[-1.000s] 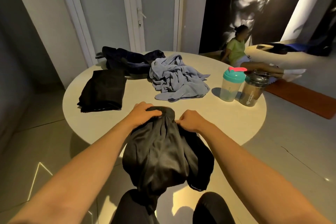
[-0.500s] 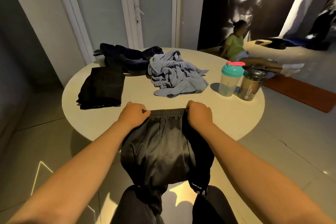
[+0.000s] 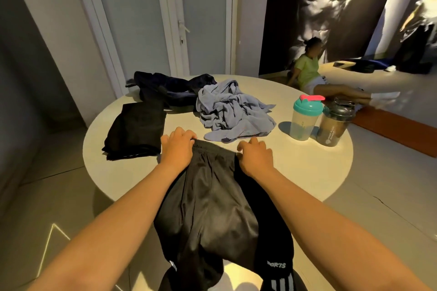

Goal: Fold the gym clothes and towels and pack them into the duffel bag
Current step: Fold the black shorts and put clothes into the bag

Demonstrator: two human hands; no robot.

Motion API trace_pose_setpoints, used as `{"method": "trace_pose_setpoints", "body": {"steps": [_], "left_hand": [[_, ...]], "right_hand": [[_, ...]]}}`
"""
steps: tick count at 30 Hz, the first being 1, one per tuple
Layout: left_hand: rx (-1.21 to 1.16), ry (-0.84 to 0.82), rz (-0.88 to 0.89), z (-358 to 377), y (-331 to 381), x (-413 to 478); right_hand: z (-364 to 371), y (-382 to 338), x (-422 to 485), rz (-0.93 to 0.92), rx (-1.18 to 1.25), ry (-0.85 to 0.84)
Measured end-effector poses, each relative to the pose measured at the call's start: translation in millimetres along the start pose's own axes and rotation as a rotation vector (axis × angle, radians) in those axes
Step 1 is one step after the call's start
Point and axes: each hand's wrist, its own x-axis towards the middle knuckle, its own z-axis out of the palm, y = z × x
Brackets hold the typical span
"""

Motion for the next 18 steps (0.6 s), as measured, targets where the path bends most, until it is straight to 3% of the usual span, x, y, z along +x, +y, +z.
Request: {"method": "trace_pose_setpoints", "body": {"steps": [3, 5, 8, 12, 14, 15, 18], "left_hand": [[0.018, 0.004, 0.0, 10, -7, 7], [0.025, -0.028, 0.002, 16, -11, 12], [0.014, 0.003, 0.028, 23, -17, 19], [0.001, 0.294, 0.026, 23, -19, 36], [0.057, 0.281, -0.014, 24, -11, 39], [0.106, 0.208, -0.017, 26, -5, 35], [0.173, -0.153, 0.064, 36, 13, 17]], "right_hand": [[29, 2, -7, -0.015, 0.022, -0.107], [39, 1, -5, -0.037, 0.11, -0.091], [27, 1, 11, -0.057, 0.247, 0.107], [-9, -8, 40, -0.044, 0.531, 0.431], [-11, -8, 52, 0.051, 0.547, 0.377], [-4, -7, 55, 0.078, 0.387, 0.282], [25, -7, 42, 0.117, 0.006, -0.003]]}}
